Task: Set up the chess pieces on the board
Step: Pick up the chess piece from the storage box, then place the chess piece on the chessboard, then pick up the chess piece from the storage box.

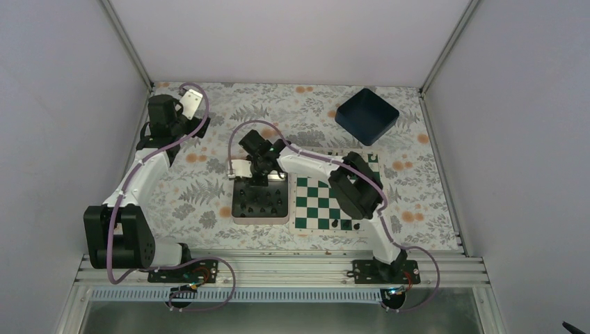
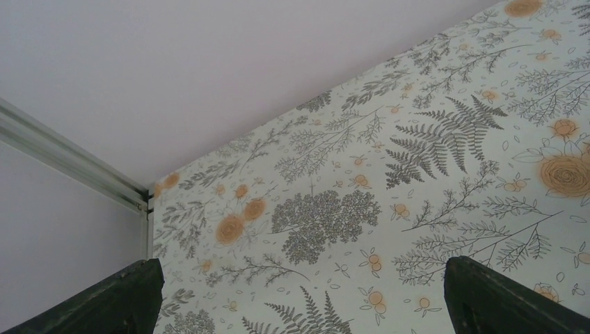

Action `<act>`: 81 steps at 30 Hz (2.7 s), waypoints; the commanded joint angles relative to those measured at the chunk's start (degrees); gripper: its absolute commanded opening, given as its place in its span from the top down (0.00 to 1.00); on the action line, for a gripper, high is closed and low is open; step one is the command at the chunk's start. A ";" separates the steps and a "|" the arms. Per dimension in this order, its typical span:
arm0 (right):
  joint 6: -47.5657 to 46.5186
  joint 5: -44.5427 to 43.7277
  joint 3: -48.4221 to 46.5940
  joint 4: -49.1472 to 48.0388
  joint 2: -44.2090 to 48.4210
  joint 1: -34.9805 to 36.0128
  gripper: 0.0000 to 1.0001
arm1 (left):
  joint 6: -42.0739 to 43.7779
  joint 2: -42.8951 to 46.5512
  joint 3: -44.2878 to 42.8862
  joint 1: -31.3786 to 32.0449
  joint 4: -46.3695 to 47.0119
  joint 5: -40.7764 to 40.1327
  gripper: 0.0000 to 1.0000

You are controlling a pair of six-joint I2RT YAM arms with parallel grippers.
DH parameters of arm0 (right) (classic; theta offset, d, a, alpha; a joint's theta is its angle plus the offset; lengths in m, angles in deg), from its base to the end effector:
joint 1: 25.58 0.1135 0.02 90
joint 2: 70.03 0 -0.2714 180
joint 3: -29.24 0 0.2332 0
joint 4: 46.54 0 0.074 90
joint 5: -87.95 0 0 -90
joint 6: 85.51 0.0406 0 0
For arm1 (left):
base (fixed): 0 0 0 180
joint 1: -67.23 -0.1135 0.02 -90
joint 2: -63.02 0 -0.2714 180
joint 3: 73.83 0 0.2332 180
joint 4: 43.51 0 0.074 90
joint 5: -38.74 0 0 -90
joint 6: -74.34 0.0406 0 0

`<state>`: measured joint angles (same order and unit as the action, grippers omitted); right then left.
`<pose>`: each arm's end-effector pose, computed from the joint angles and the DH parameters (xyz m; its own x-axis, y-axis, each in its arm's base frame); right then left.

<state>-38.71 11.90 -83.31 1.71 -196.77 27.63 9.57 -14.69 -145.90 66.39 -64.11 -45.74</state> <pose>0.2682 0.3750 0.1733 0.1907 -0.8543 -0.4836 -0.9787 -0.1274 -0.1609 0.2969 0.0004 0.3052 -0.3694 0.4189 -0.8295 0.2533 0.9042 0.3439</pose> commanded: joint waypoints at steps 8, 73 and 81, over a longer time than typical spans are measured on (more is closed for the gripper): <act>-1.43 -1.60 17.88 11.86 29.55 -8.47 0.93 | -0.31 1.67 -0.13 0.05 0.28 1.68 0.00; -23.71 -3.22 64.92 22.41 71.71 -51.10 0.61 | 0.25 -0.39 -0.73 0.27 -0.47 0.01 0.00; -19.96 5.11 33.71 31.37 58.48 -44.90 0.53 | 0.17 0.33 -0.66 0.23 -0.46 0.26 0.00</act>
<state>-61.42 11.16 -34.54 29.47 -131.79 -21.75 9.39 -15.00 -145.90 66.39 -64.57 -45.78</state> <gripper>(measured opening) 0.453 0.999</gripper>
